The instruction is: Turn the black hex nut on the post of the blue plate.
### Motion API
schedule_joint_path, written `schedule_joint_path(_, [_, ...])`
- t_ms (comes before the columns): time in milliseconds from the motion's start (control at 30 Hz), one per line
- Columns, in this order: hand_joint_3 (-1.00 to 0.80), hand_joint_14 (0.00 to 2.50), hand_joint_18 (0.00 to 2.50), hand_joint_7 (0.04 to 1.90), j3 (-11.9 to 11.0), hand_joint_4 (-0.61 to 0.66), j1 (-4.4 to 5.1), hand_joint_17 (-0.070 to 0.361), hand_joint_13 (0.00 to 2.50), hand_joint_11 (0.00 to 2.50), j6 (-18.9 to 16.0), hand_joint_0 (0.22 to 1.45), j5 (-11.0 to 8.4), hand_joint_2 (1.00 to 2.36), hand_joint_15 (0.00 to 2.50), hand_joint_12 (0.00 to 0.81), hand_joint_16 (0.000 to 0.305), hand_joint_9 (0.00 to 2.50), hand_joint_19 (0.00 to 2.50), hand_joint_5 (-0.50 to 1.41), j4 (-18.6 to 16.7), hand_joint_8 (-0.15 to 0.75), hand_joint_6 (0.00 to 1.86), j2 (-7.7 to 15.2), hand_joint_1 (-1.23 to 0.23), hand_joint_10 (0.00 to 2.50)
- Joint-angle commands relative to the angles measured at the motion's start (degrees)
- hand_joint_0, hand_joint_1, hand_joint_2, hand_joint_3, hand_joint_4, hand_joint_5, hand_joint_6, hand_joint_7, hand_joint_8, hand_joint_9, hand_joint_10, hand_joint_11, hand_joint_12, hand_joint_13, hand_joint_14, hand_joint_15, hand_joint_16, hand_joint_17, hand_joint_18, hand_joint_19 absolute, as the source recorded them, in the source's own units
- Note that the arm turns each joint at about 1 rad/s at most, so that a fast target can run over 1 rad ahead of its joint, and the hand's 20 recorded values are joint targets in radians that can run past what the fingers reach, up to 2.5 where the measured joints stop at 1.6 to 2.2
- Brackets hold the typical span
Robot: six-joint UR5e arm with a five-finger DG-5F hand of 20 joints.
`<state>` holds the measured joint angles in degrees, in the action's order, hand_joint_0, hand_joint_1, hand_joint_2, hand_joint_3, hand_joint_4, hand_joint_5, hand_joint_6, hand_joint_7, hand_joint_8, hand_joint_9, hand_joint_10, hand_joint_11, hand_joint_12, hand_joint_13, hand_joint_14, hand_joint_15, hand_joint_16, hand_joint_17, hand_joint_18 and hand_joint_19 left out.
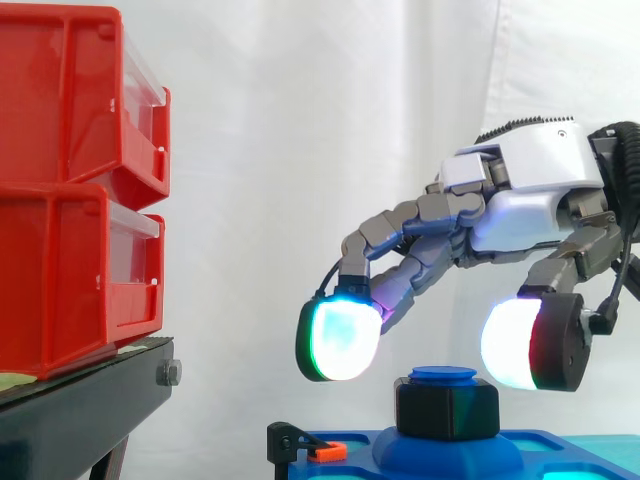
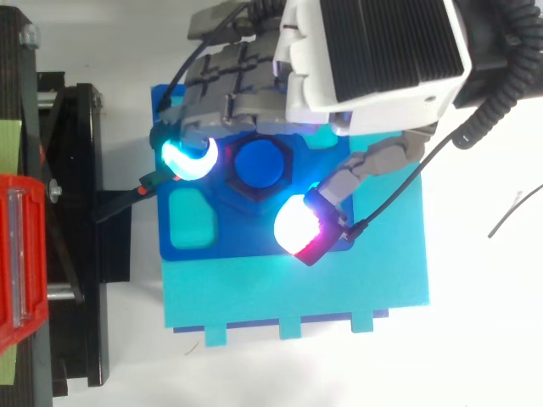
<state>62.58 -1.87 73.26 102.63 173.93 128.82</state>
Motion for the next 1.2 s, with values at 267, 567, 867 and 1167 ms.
schedule_joint_path(267, [-0.5, 0.0, 0.44, 0.82, 0.1, 0.25, 1.87, 0.136, 0.54, 0.08, 0.4, 0.41, -6.13, 1.0, 0.1, 0.452, 0.061, 0.53, 0.23, -0.23, 0.7, 0.333, 0.5, 0.0, -0.91, 0.0])
schedule_joint_path(567, [-0.5, 0.0, 0.45, 0.82, 0.1, 0.27, 2.4, 0.141, 0.54, 0.08, 0.7, 0.39, -7.88, 1.0, 0.1, 0.465, 0.063, 0.53, 0.23, -0.23, 2.1, 0.344, 0.5, 0.0, -0.82, 0.0])
schedule_joint_path(867, [-0.5, 0.0, 0.45, 0.82, 0.1, 0.27, 3.01, 0.145, 0.53, 0.08, 1.4, 0.38, -9.11, 1.0, 0.1, 0.474, 0.065, 0.54, 0.23, -0.23, 4.0, 0.354, 0.5, 0.0, -0.77, 0.0])
schedule_joint_path(1167, [-0.5, 0.0, 0.44, 0.83, 2.0, 0.27, 3.28, 0.144, 0.53, 0.09, 1.8, 0.39, -9.99, 1.0, 0.1, 0.47, 0.064, 0.53, 0.23, -0.23, 3.7, 0.353, 0.5, 0.0, -0.79, 0.0])
